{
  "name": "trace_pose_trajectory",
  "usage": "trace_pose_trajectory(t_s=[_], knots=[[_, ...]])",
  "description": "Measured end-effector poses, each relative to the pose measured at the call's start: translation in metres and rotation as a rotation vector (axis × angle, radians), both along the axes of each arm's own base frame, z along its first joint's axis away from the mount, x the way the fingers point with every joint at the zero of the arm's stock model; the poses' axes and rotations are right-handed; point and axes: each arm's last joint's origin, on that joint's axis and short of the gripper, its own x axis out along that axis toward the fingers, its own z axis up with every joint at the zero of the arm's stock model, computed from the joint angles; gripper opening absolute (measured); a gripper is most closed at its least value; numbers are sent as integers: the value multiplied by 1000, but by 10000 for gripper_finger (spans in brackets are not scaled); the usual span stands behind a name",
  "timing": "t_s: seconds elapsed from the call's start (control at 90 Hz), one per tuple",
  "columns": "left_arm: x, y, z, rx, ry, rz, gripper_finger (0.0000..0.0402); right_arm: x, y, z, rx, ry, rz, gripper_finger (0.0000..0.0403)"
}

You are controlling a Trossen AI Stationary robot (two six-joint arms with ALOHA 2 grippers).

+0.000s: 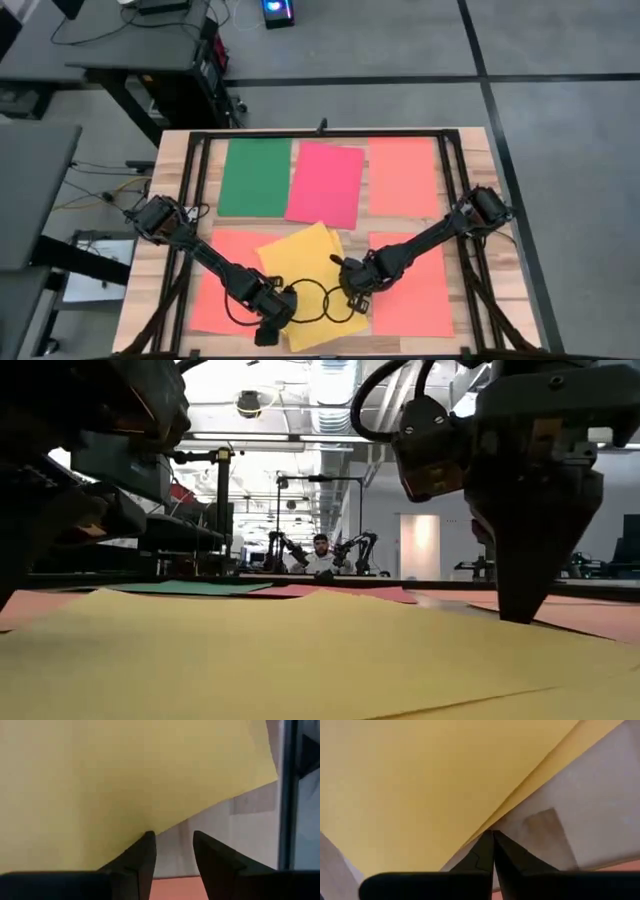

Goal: Organize paper
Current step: Stack the yellow paper on top of the yellow paper

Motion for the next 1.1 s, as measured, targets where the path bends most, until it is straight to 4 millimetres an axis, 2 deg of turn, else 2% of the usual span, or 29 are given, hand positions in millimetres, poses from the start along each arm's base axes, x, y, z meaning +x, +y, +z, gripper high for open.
trace_pose_trajectory(t_s=[0.289,0.467,0.756,0.889,1.1], knots=[[-16,10,29,78,-8,101,120,-3,-9,5,-32,24,-12,0],[-19,13,27,108,30,108,121,1,-24,5,-66,32,-30,0],[-24,32,15,183,122,156,121,12,-52,6,-122,11,-46,0],[-34,39,7,222,187,204,121,13,-55,6,-129,7,-37,0],[-42,43,-5,183,219,319,121,14,-57,6,-131,4,-32,0]])
